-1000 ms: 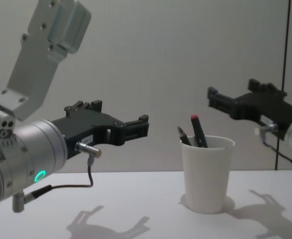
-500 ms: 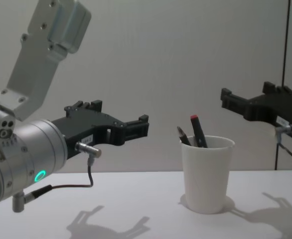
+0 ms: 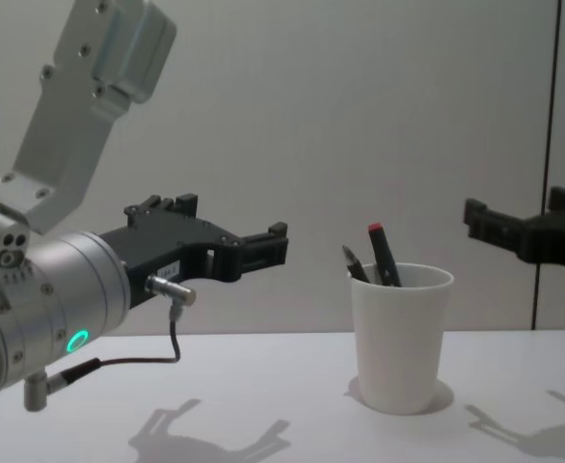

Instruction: Place the pen into the pen holder.

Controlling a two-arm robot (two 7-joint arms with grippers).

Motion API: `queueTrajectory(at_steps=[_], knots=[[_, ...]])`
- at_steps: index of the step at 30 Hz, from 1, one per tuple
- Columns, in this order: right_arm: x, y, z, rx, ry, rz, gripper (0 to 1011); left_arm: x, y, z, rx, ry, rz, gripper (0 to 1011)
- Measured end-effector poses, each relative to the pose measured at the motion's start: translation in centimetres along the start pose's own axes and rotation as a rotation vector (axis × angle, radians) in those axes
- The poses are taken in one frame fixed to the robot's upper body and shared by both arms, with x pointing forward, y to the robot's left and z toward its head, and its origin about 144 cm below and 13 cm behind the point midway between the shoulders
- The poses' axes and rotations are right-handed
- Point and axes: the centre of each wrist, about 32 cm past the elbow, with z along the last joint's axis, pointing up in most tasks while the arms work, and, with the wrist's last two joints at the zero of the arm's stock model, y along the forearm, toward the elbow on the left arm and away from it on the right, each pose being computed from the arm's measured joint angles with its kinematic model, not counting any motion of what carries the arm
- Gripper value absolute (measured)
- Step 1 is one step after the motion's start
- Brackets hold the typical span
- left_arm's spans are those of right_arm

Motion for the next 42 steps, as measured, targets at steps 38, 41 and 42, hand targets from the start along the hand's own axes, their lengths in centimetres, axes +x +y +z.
queueTrajectory(at_steps=[38,41,42], knots=[[-0.2,-5.1,2.1,-0.126,0.025,0.019,1002,0.0,0.0,0.0,0.000,0.000,0.000,1001],[-0.2,-5.1,2.1,-0.126,0.025,0.019,1002,0.0,0.0,0.0,0.000,0.000,0.000,1001],[-0.2,-5.1,2.1,-0.126,0.025,0.019,1001,0.0,0.0,0.0,0.000,0.000,0.000,1001]])
